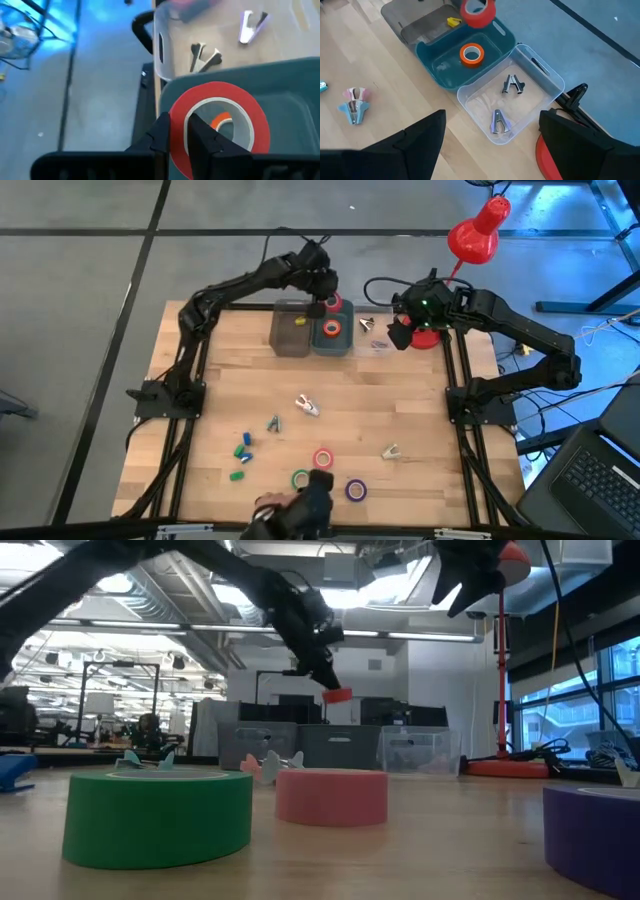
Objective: Pick and place Stapler, Stapler remover, tape
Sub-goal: Put the red tape into the green bin
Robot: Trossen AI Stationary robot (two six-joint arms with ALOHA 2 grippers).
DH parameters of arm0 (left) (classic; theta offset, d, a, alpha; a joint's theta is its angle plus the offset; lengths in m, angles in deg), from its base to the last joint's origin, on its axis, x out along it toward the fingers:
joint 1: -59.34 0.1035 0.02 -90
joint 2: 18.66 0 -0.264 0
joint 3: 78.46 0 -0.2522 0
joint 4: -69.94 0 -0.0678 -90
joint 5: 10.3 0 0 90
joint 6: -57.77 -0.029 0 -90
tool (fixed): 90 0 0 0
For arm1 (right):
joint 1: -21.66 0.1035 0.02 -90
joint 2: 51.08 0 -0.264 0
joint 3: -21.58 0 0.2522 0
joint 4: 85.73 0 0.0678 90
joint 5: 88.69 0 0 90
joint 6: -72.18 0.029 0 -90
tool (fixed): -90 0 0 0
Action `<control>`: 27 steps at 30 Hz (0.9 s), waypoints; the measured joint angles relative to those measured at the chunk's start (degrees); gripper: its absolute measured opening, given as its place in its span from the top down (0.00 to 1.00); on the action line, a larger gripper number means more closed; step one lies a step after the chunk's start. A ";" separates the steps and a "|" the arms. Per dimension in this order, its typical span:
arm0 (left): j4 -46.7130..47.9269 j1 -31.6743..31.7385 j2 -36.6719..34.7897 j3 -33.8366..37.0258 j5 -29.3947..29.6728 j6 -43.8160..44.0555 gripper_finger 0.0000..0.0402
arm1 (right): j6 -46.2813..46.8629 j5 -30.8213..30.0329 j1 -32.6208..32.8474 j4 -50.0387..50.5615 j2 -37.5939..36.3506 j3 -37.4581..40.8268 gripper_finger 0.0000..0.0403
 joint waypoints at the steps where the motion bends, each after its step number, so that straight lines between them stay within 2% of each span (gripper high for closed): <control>1: 0.36 0.05 1.20 -0.68 -0.95 0.23 0.92 | 0.00 0.00 0.00 0.21 0.00 0.00 0.20; 8: 5.39 -1.11 4.97 -1.17 -4.82 1.96 0.92 | -0.17 -2.99 -0.02 1.35 0.00 0.00 0.20; 16: 6.93 -5.52 5.27 -0.14 -4.83 -0.44 0.92 | -0.21 -2.99 -0.02 1.49 0.00 0.00 0.20; 27: 6.69 -8.52 9.39 0.39 2.18 -3.95 0.92 | -0.11 -2.99 -0.02 1.60 0.00 0.00 0.20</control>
